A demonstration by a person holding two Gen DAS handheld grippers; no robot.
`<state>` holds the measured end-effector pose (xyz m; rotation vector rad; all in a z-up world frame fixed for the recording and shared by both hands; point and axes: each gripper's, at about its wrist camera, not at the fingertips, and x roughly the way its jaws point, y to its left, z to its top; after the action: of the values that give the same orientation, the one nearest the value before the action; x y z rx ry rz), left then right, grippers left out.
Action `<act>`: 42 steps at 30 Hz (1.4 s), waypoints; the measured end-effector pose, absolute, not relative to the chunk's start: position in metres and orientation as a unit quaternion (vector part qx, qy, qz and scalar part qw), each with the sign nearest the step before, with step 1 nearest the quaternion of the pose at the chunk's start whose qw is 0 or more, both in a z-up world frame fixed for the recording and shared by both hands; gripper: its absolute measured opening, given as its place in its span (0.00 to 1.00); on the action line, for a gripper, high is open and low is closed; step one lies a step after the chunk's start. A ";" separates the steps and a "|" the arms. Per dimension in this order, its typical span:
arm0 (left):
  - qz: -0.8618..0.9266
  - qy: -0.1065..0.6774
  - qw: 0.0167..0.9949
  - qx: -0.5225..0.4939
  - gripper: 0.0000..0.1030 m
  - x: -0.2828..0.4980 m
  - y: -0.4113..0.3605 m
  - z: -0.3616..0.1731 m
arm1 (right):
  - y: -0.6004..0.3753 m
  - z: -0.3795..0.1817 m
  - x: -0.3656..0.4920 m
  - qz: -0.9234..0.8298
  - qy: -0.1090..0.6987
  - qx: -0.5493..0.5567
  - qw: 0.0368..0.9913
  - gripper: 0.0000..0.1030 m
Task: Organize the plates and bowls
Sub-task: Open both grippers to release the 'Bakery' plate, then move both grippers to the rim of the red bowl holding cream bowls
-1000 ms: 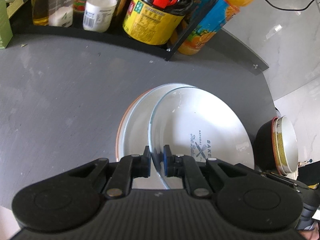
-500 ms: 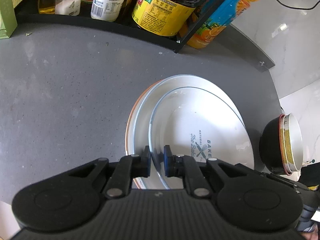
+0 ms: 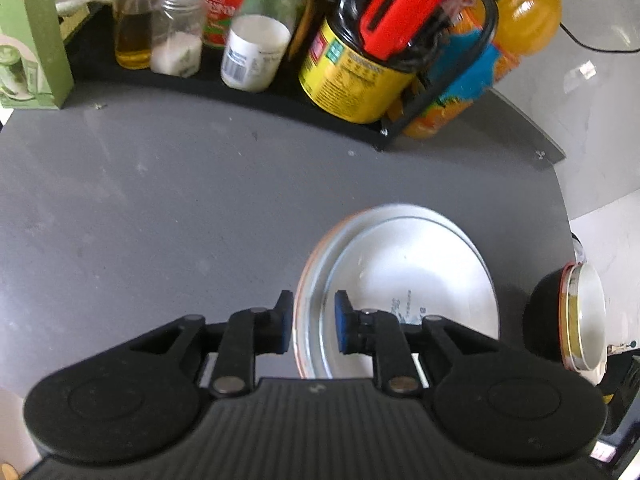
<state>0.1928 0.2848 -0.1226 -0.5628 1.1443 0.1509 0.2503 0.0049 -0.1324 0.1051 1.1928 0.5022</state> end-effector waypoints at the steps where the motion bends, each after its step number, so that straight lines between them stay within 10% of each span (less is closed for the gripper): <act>1: 0.073 0.534 0.800 -0.263 0.18 0.193 0.287 -0.123 | 0.006 -0.133 0.251 0.233 0.557 0.048 0.796 0.15; 42: -0.057 0.528 0.838 -0.127 0.48 0.303 0.120 -0.082 | -0.123 -0.083 0.233 0.146 0.485 0.189 0.841 0.50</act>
<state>0.3030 0.1201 -0.0824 -0.2680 1.1182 -0.1202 0.2329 -0.1231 -0.0827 0.3993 1.0239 0.3087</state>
